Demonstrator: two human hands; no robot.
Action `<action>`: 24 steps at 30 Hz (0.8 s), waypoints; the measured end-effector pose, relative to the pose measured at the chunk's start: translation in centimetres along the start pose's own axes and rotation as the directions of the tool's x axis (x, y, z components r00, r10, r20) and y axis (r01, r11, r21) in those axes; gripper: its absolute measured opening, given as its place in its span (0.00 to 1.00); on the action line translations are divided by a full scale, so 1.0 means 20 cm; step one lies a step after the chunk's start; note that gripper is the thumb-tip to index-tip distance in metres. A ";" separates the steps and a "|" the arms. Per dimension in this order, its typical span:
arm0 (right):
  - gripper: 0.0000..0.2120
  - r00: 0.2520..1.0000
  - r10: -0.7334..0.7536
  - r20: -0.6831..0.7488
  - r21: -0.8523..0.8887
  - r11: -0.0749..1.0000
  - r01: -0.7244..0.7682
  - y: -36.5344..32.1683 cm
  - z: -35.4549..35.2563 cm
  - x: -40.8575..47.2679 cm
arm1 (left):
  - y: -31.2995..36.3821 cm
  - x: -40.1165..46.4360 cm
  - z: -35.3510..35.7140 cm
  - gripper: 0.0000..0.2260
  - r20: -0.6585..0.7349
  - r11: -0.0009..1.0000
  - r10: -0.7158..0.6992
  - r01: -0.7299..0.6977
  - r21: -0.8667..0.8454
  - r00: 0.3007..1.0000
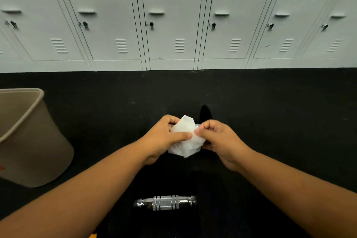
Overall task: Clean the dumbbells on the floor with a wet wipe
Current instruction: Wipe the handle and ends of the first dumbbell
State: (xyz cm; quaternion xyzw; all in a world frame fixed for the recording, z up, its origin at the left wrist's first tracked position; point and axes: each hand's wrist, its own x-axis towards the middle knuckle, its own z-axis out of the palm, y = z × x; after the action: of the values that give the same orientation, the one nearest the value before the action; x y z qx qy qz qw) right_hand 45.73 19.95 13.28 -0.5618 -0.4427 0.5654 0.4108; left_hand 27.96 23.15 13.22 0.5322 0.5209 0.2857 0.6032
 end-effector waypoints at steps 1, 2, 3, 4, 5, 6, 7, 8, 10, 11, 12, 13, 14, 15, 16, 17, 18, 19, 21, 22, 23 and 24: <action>0.05 1.000 0.023 -0.011 0.066 0.998 -0.022 -0.04 -0.01 0.01 | 0.03 0.01 0.00 0.20 -0.033 0.998 -0.005 0.003 -0.063 0.999; 0.06 0.999 0.043 -0.011 0.122 0.992 -0.042 -0.08 -0.02 0.02 | 0.07 0.03 -0.01 0.19 -0.073 0.991 -0.001 -0.009 -0.133 0.997; 0.05 0.998 0.063 0.003 0.172 0.983 -0.062 -0.11 -0.03 0.03 | 0.10 0.04 -0.02 0.18 -0.111 0.977 0.014 -0.037 -0.209 0.994; 0.03 0.997 0.075 0.032 0.201 0.976 -0.079 -0.13 -0.05 0.04 | 0.14 0.06 -0.02 0.17 -0.126 0.961 0.045 -0.078 -0.266 0.991; 0.03 0.994 0.087 0.071 0.218 0.971 -0.101 -0.16 -0.06 0.05 | 0.17 0.07 -0.03 0.16 -0.120 0.950 0.080 -0.112 -0.291 0.990; 0.10 0.989 0.099 0.111 0.215 0.969 -0.121 -0.18 -0.08 0.06 | 0.21 0.08 -0.03 0.14 -0.100 0.952 0.120 -0.143 -0.271 0.988; 0.16 0.983 0.113 0.147 0.204 0.969 -0.142 -0.20 -0.08 0.07 | 0.24 0.09 -0.03 0.13 -0.077 0.959 0.155 -0.169 -0.226 0.985; 0.20 0.980 0.114 0.165 0.189 0.971 -0.145 -0.21 -0.08 0.07 | 0.27 0.08 -0.03 0.11 -0.061 0.966 0.183 -0.191 -0.173 0.981; 0.19 0.983 0.084 0.162 0.193 0.974 -0.115 -0.24 -0.06 0.08 | 0.29 0.09 -0.02 0.08 -0.073 0.966 0.223 -0.230 -0.115 0.972; 0.16 0.987 0.071 0.143 0.215 0.971 -0.101 -0.23 -0.06 0.09 | 0.29 0.08 -0.02 0.09 -0.091 0.964 0.236 -0.244 -0.101 0.968; 0.15 0.991 0.055 0.120 0.240 0.967 -0.082 -0.23 -0.05 0.10 | 0.29 0.08 -0.03 0.10 -0.104 0.965 0.239 -0.248 -0.087 0.965; 0.17 0.994 0.037 0.101 0.268 0.961 -0.063 -0.23 -0.05 0.11 | 0.28 0.08 -0.05 0.12 -0.104 0.966 0.238 -0.246 -0.074 0.966; 0.19 0.996 0.029 0.087 0.288 0.956 -0.053 -0.22 -0.06 0.11 | 0.27 0.08 -0.05 0.14 -0.097 0.971 0.230 -0.235 -0.047 0.968; 0.20 0.995 0.029 0.091 0.290 0.955 -0.054 -0.23 -0.03 0.13 | 0.26 0.08 -0.11 0.15 -0.113 0.975 0.221 -0.223 -0.011 0.969; 0.21 0.996 0.031 0.081 0.298 0.953 -0.054 -0.23 -0.03 0.13 | 0.24 0.08 -0.12 0.14 -0.103 0.978 0.210 -0.209 0.019 0.972; 0.21 0.997 0.029 0.074 0.310 0.950 -0.050 -0.23 -0.04 0.13 | 0.24 0.09 -0.14 0.11 -0.095 0.980 0.200 -0.199 0.022 0.975; 0.21 0.997 0.027 0.068 0.324 0.945 -0.048 -0.23 -0.04 0.13 | 0.24 0.09 -0.15 0.09 -0.093 0.980 0.199 -0.199 0.002 0.976; 0.21 0.998 0.028 0.063 0.344 0.938 -0.048 -0.23 -0.05 0.13 | 0.24 0.10 -0.15 0.07 -0.097 0.978 0.204 -0.208 -0.034 0.974; 0.21 0.998 0.024 0.062 0.393 0.918 -0.046 -0.22 -0.07 0.14 | 0.26 0.10 -0.14 0.07 -0.121 0.970 0.217 -0.228 -0.084 0.969; 0.21 0.998 0.019 0.060 0.410 0.911 -0.042 -0.22 -0.08 0.14 | 0.27 0.10 -0.14 0.08 -0.134 0.968 0.221 -0.235 -0.094 0.966; 0.21 0.998 0.013 0.056 0.428 0.903 -0.036 -0.22 -0.09 0.14 | 0.27 0.11 -0.14 0.08 -0.143 0.965 0.224 -0.240 -0.107 0.964; 0.20 0.999 0.005 0.051 0.443 0.896 -0.028 -0.23 -0.09 0.14 | 0.27 0.11 -0.15 0.08 -0.149 0.961 0.223 -0.243 -0.135 0.963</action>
State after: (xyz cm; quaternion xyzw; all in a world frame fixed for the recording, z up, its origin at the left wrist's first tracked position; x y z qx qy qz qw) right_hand 47.19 23.94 16.92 -0.4434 -0.3075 0.6682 0.5122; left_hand 27.01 27.62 17.87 0.5223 0.4700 0.4283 0.5683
